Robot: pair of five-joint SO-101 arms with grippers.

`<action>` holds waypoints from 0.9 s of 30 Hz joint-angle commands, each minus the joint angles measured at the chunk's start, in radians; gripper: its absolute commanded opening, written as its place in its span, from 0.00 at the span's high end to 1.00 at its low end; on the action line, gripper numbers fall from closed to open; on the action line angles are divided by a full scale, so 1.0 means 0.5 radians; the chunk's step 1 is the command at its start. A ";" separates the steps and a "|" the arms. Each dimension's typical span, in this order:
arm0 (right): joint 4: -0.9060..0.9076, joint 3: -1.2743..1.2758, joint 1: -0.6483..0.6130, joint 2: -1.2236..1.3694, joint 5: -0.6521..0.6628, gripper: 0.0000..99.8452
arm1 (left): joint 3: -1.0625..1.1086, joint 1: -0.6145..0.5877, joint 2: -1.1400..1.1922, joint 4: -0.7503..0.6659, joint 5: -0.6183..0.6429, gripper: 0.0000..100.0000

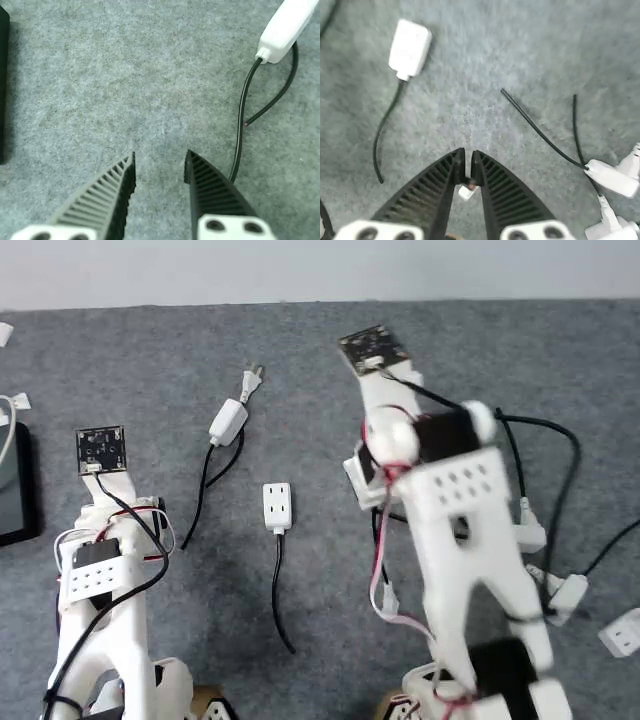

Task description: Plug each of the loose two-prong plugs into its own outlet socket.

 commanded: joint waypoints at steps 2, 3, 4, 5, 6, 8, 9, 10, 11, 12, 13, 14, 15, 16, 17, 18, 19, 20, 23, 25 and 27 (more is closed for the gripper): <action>-0.198 -0.074 0.032 0.373 0.018 0.99 | -0.054 -0.012 -0.021 -0.064 -0.021 0.85; -0.226 -0.114 0.035 0.471 0.009 0.99 | -0.054 -0.012 -0.021 -0.064 -0.021 0.85; -0.235 -0.169 0.035 0.569 -0.025 0.99 | -0.054 -0.012 -0.021 -0.064 -0.021 0.85; -0.241 -0.230 0.035 0.658 -0.049 0.99 | -0.054 -0.012 -0.021 -0.064 -0.021 0.85; -0.247 -0.304 0.032 0.750 -0.068 0.99 | -0.054 -0.012 -0.021 -0.064 -0.021 0.85; -0.244 -0.460 0.032 0.910 -0.080 0.99 | -0.054 -0.012 -0.021 -0.064 -0.021 0.85; -0.238 -0.537 0.032 0.984 -0.080 0.99 | -0.054 -0.012 -0.021 -0.064 -0.021 0.85; -0.226 -0.614 0.032 1.051 -0.077 0.98 | -0.054 -0.012 -0.021 -0.064 -0.021 0.85; -0.198 -0.681 0.035 1.106 -0.074 0.96 | -0.054 -0.012 -0.021 -0.064 -0.021 0.85; -0.155 -0.743 0.035 1.152 -0.064 0.93 | -0.051 -0.012 -0.021 -0.064 -0.021 0.85; -0.106 -0.801 0.035 1.186 -0.064 0.89 | -0.051 -0.012 -0.021 -0.064 -0.021 0.85; -0.060 -0.853 0.035 1.204 -0.061 0.86 | -0.051 -0.012 -0.021 -0.064 -0.021 0.85; -0.035 -0.890 0.035 1.211 -0.049 0.83 | -0.051 -0.012 -0.021 -0.064 -0.021 0.85; -0.017 -0.908 0.038 1.211 -0.018 0.81 | -0.051 -0.012 -0.021 -0.064 -0.021 0.85; -0.005 -0.914 0.038 1.208 0.006 0.80 | -0.051 -0.012 -0.021 -0.064 -0.021 0.85; 0.002 -0.918 0.048 1.208 0.009 0.81 | -0.051 -0.012 -0.021 -0.064 -0.021 0.85; 0.005 -0.918 0.057 1.204 0.006 0.81 | -0.051 -0.012 -0.021 -0.064 -0.021 0.85; 0.023 -0.918 0.066 1.195 0.006 0.81 | -0.051 -0.012 -0.021 -0.064 -0.021 0.85; 0.140 -0.905 0.060 1.109 0.018 0.81 | -0.051 -0.012 -0.021 -0.064 -0.021 0.85; 0.143 -0.743 0.063 0.971 0.018 0.81 | -0.051 -0.012 -0.021 -0.064 -0.021 0.85; 0.109 -0.439 0.054 0.772 0.015 0.81 | -0.051 -0.012 -0.021 -0.064 -0.021 0.85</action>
